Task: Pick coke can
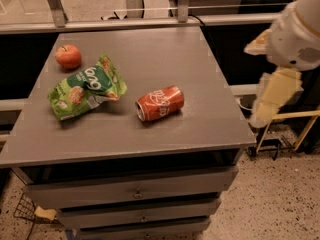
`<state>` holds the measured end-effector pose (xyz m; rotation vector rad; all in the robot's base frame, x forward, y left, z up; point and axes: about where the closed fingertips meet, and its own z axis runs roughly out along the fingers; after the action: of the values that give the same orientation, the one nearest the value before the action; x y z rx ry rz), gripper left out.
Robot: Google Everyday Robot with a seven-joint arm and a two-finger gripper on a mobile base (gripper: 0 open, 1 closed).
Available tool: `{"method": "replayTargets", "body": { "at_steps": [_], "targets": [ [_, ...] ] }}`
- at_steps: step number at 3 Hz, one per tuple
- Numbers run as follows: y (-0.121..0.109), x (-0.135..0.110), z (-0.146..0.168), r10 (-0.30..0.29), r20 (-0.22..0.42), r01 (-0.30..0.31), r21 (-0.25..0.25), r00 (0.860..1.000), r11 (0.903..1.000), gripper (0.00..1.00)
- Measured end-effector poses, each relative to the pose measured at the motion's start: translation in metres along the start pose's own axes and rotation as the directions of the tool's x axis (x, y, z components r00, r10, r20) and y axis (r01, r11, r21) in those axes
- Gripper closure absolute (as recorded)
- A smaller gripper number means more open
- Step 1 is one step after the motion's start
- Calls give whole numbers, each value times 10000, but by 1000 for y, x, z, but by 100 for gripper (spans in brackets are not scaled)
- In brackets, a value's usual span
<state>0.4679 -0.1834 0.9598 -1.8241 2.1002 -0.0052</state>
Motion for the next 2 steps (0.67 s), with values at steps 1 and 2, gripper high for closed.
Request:
{"method": "replayTargets", "body": {
  "at_steps": [1, 2],
  "targets": [
    [-20, -49, 48, -1357, 1171, 1435, -609, 9838, 9878, 0],
    [-30, -90, 84, -2408, 1954, 2622, -923, 9507, 9606, 0]
  ]
}}
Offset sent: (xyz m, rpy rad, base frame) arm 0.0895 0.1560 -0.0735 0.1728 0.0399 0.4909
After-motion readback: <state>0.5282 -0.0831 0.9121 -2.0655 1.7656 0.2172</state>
